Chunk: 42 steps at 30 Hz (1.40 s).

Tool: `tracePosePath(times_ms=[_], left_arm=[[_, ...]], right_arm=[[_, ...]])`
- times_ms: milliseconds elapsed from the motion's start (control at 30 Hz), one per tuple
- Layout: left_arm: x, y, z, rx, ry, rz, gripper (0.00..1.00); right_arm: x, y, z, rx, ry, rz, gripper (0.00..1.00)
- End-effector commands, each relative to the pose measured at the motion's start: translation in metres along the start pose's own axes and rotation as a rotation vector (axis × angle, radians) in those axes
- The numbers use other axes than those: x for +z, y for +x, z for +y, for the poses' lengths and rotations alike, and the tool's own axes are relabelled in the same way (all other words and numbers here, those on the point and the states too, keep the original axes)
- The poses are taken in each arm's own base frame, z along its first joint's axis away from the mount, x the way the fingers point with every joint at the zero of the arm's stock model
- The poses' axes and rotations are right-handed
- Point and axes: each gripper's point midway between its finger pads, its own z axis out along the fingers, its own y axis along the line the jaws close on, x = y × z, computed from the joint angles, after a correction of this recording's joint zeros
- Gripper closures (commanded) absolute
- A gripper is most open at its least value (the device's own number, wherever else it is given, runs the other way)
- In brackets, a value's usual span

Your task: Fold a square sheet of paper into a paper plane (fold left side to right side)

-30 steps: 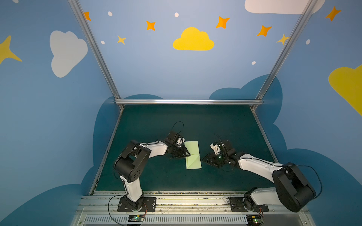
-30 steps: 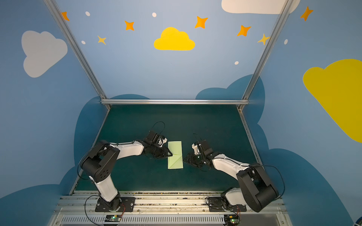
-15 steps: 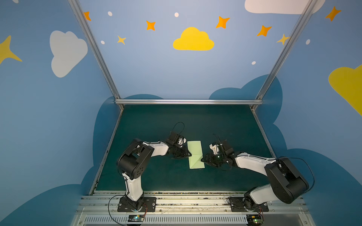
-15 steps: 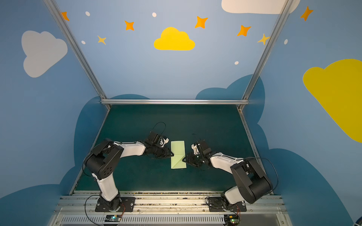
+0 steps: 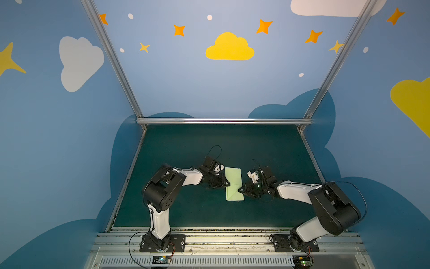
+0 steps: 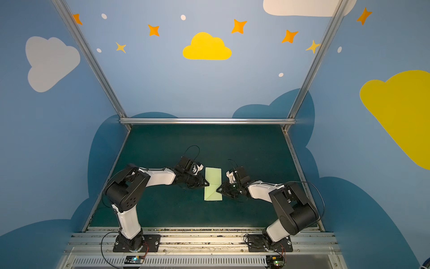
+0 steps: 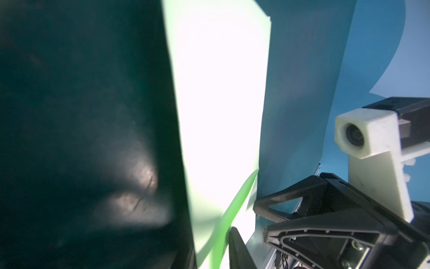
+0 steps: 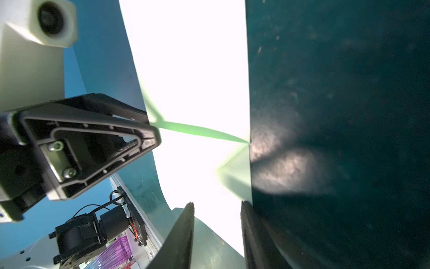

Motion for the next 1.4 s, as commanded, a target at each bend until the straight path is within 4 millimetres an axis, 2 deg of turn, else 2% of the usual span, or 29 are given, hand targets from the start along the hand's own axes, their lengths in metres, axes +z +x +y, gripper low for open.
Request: tracePosePath(times_ms=[0, 100, 200, 367, 500, 600, 733, 900, 1067, 1200, 1300, 1367], left_arm=[[0.007, 0.006, 0.009, -0.022, -0.033, 0.025, 0.76], [0.009, 0.006, 0.008, -0.027, -0.028, 0.027, 0.84], [0.008, 0.005, 0.005, -0.029, -0.020, 0.022, 0.88], [0.000, -0.001, -0.010, -0.008, 0.016, 0.005, 0.93], [-0.013, -0.006, -0.032, 0.028, 0.060, -0.012, 0.96], [-0.024, -0.006, -0.048, 0.056, 0.095, -0.018, 0.96], [-0.037, -0.005, -0.066, 0.083, 0.140, -0.026, 0.96], [-0.052, -0.004, -0.088, 0.102, 0.219, -0.046, 0.96], [-0.061, -0.003, -0.101, 0.104, 0.274, -0.071, 0.96], [-0.064, -0.004, -0.101, 0.100, 0.268, -0.086, 0.96], [-0.068, -0.005, -0.091, 0.101, 0.183, -0.103, 0.96], [-0.075, -0.007, -0.077, 0.115, 0.061, -0.121, 0.96]], right_arm=[[0.007, 0.012, -0.019, 0.031, 0.046, 0.032, 0.65], [0.005, 0.011, -0.015, 0.028, 0.034, 0.034, 0.63], [-0.004, 0.007, -0.007, 0.011, 0.019, 0.019, 0.57], [-0.031, -0.006, 0.006, -0.037, -0.002, -0.055, 0.41], [-0.051, -0.015, 0.008, -0.051, 0.001, -0.102, 0.21], [-0.064, -0.021, 0.008, -0.046, -0.007, -0.142, 0.13], [-0.077, -0.027, 0.015, -0.045, -0.067, -0.177, 0.12], [-0.090, -0.033, 0.037, -0.063, -0.221, -0.201, 0.12], [-0.097, -0.038, 0.049, -0.067, -0.296, -0.216, 0.12], [-0.098, -0.040, 0.053, -0.074, -0.312, -0.209, 0.12], [-0.098, -0.042, 0.052, -0.071, -0.299, -0.209, 0.12], [-0.099, -0.043, 0.050, -0.072, -0.286, -0.214, 0.13]])
